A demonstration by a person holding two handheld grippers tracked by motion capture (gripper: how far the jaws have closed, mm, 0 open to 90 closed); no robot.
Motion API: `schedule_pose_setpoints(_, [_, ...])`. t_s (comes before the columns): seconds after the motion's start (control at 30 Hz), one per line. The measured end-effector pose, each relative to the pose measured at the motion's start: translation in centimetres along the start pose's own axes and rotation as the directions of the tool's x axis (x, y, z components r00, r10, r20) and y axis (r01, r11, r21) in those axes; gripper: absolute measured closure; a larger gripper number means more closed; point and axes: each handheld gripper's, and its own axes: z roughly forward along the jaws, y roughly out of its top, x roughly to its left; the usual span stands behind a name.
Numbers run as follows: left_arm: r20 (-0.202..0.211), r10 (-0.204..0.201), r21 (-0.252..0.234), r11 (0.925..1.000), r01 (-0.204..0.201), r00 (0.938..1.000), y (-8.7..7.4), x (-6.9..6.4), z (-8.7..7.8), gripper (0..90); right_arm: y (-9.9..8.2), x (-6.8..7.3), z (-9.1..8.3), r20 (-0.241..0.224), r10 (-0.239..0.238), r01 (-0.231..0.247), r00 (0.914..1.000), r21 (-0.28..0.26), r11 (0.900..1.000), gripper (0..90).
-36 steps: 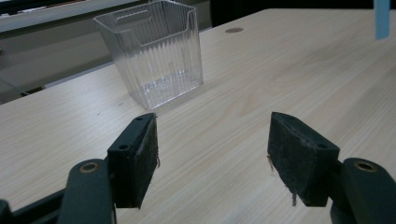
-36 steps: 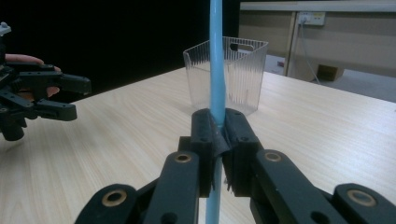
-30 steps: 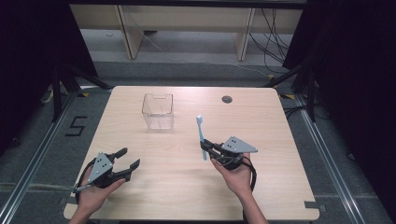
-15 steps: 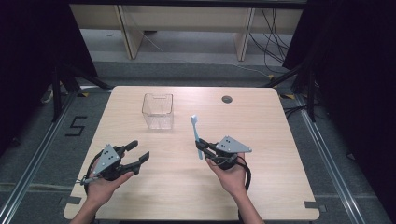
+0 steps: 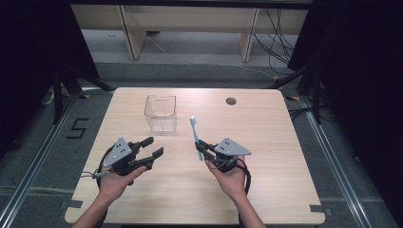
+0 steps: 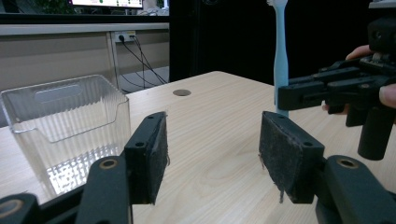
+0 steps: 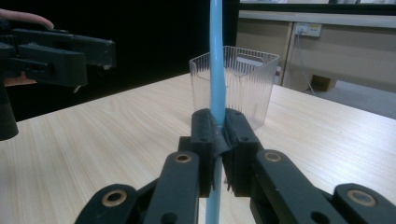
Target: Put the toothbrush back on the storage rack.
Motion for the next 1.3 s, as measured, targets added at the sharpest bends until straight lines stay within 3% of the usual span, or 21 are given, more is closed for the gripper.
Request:
schedule_pose_setpoints(0.17, [0.02,-0.004,-0.004,1.0,0.004,0.9998,0.8,-0.3,0.7,43.3,0.1,0.2,0.3,-0.003,0.005,-0.005,1.0,-0.009,0.9999,83.7])
schedule_pose_setpoints(0.23, [0.028,-0.013,-0.007,0.9999,0.013,0.9995,1.0,-0.5,0.9,44.2,0.1,0.2,0.4,-0.001,-0.014,0.014,0.9999,-0.018,0.9997,83.7])
schedule_pose_setpoints(0.27, [0.034,-0.016,-0.002,0.9999,0.016,0.9993,1.2,-0.5,1.1,44.5,0.1,0.4,0.4,-0.006,0.011,-0.011,0.9999,-0.011,0.9999,83.7])
schedule_pose_setpoints(0.37, [0.049,-0.024,-0.002,0.9997,0.024,0.9985,1.6,-0.7,1.6,45.8,0.2,0.7,0.6,0.005,0.008,-0.008,1.0,-0.01,0.9999,83.7])
schedule_pose_setpoints(0.4, [0.061,-0.032,-0.018,0.9993,0.033,0.9976,1.7,-0.8,1.9,46.2,0.2,0.6,0.8,-0.011,-0.005,0.005,0.9999,-0.015,0.9999,83.7])
schedule_pose_setpoints(0.5, [0.073,-0.039,0.002,0.9992,0.039,0.9965,2.2,-1.1,2.5,47.5,0.4,0.8,1.1,0.01,-0.034,0.034,0.9994,-0.017,0.9993,83.8])
schedule_pose_setpoints(0.57, [0.08,-0.047,-0.001,0.9989,0.048,0.9957,2.3,-1.3,2.8,47.9,0.4,1.0,1.1,0.012,-0.009,0.009,0.9999,-0.002,1.0,83.8])
schedule_pose_setpoints(0.67, [0.082,-0.055,0.017,0.9984,0.054,0.9951,2.5,-1.4,3.3,49.3,0.5,1.1,1.4,0.012,-0.03,0.03,0.9995,-0.008,0.9995,83.7])
schedule_pose_setpoints(0.9, [0.082,-0.077,0.025,0.9969,0.075,0.9936,2.9,-1.8,4.4,52.8,0.7,1.6,2.0,0.017,-0.024,0.024,0.9996,0.0,0.9997,83.7])
schedule_pose_setpoints(0.93, [0.084,-0.076,0.029,0.9968,0.074,0.9935,2.9,-1.8,4.5,53.1,0.7,1.5,2.2,0.012,-0.051,0.051,0.9986,-0.019,0.9985,83.7])
schedule_pose_setpoints(0.97, [0.088,-0.075,0.029,0.9969,0.072,0.9933,2.9,-1.9,4.7,53.6,0.7,1.6,2.2,0.029,-0.045,0.045,0.9986,-0.017,0.9988,83.7])
schedule_pose_setpoints(1.17, [0.092,-0.079,0.041,0.9963,0.075,0.9926,3.0,-2.0,5.3,58.5,0.8,2.1,2.9,0.007,-0.033,0.033,0.9994,-0.02,0.9992,83.7])
schedule_pose_setpoints(1.23, [0.086,-0.082,0.042,0.996,0.079,0.9929,3.1,-1.9,5.4,61.0,0.8,2.1,3.1,0.03,-0.063,0.064,0.9976,-0.029,0.9975,83.7])
schedule_pose_setpoints(1.3, [0.086,-0.084,0.043,0.9958,0.08,0.9928,3.1,-1.9,5.6,63.1,0.8,2.4,3.2,0.004,-0.032,0.032,0.9995,-0.014,0.9994,83.7])
